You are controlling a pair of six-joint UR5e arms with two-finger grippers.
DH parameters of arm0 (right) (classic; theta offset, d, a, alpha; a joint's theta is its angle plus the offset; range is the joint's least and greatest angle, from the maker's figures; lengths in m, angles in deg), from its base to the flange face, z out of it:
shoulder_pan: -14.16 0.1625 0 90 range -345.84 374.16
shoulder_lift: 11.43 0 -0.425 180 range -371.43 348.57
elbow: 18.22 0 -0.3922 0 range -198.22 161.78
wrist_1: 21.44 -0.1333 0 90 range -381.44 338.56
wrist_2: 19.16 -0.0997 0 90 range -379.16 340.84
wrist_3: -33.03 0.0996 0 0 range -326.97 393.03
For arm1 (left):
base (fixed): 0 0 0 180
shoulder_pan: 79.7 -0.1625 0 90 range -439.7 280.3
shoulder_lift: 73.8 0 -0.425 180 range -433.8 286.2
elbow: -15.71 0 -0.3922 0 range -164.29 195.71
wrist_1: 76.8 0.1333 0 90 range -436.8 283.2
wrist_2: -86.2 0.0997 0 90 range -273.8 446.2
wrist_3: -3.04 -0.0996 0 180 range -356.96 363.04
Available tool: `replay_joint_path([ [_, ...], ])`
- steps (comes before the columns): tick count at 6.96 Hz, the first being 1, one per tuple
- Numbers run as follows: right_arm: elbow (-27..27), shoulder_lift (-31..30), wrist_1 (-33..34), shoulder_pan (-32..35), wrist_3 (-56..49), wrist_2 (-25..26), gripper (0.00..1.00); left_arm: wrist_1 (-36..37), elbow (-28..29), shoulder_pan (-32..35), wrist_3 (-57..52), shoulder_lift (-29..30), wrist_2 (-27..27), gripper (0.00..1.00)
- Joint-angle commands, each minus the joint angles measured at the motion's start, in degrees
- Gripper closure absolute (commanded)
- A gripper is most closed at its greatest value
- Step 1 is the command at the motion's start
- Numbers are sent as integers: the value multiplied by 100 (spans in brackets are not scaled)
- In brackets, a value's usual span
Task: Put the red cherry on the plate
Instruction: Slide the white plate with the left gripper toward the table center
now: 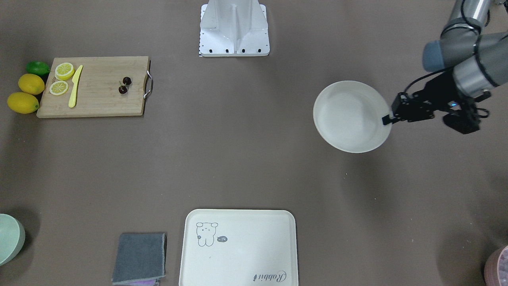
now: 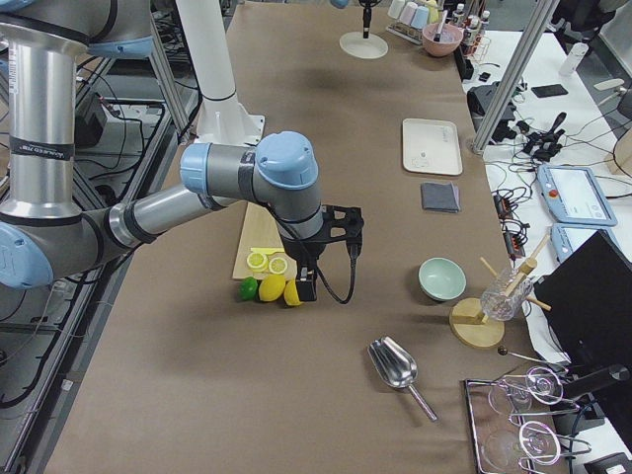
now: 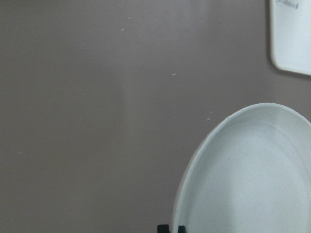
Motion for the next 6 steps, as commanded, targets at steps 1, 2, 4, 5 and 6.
replay_joint_path([
  [1,73,22,-18,4,10,-23,0,450,-19,-1058,457,720,1053,100],
  [2,47,22,-9,13,2,-23,0,601,-11,-1174,492,792,1352,100],
  [4,-32,-21,0,118,10,-102,0,698,68,-1726,745,880,1923,100],
  [5,-33,-39,0,292,-7,-68,0,699,94,-2155,982,994,2309,100],
  [6,-33,-39,8,355,-16,-33,0,690,112,-2508,1228,1108,2591,100],
])
